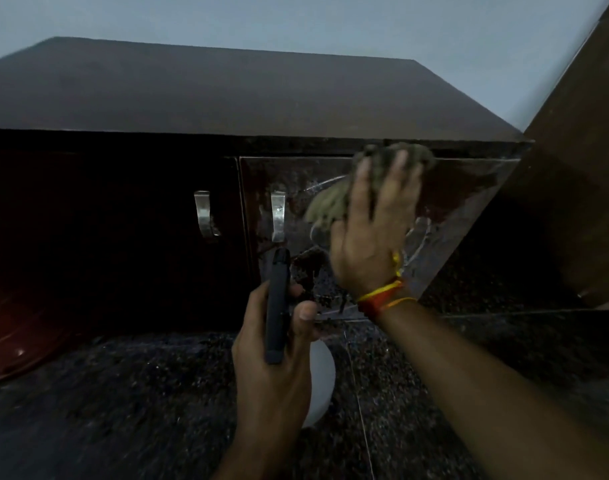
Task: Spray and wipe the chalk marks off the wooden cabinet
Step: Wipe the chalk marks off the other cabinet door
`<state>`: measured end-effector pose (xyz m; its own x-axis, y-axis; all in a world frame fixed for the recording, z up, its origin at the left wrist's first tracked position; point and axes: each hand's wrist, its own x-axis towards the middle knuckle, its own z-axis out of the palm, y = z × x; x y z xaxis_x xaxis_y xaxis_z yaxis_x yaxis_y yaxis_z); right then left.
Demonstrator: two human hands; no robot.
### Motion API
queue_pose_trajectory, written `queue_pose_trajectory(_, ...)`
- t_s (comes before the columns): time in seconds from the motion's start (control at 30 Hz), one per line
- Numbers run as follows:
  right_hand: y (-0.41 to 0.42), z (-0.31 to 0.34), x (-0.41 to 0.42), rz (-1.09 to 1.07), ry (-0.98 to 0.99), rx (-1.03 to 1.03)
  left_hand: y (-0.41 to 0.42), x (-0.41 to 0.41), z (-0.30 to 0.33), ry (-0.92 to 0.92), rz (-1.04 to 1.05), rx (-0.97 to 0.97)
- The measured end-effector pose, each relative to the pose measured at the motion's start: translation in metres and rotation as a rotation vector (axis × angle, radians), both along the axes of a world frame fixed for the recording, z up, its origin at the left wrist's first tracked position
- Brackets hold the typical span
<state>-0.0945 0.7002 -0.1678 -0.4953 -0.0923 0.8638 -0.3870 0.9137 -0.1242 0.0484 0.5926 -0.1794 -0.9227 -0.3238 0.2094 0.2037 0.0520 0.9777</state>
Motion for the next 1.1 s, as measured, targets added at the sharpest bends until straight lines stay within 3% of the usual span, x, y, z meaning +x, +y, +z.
queue_pose_trajectory(0.2, 0.024, 0.002, -0.004, 0.001, 0.021, 0.216, -0.001, 0.002, 0.001, -0.008, -0.024, 0.007)
queue_pose_trajectory(0.37, 0.059, 0.011, 0.0, -0.157, -0.067, -0.04, -0.004, 0.008, 0.002, -0.042, -0.072, 0.046)
queue_pose_trajectory(0.47, 0.044, 0.013, 0.001, -0.154, -0.05, -0.073, -0.007, 0.009, 0.0, -0.043, -0.067, 0.04)
queue_pose_trajectory(0.73, 0.027, 0.016, -0.006, -0.002, 0.046, 0.371, -0.008, 0.009, 0.0, -0.054, -0.077, -0.011)
queue_pose_trajectory(0.97, 0.038, 0.017, -0.003, -0.116, 0.021, 0.217, -0.023, 0.012, -0.002, -0.066, -0.089, -0.016)
queue_pose_trajectory(1.1, 0.002, 0.028, -0.003, 0.01, 0.05, 0.335, -0.024, 0.011, -0.002, -0.052, -0.079, -0.026)
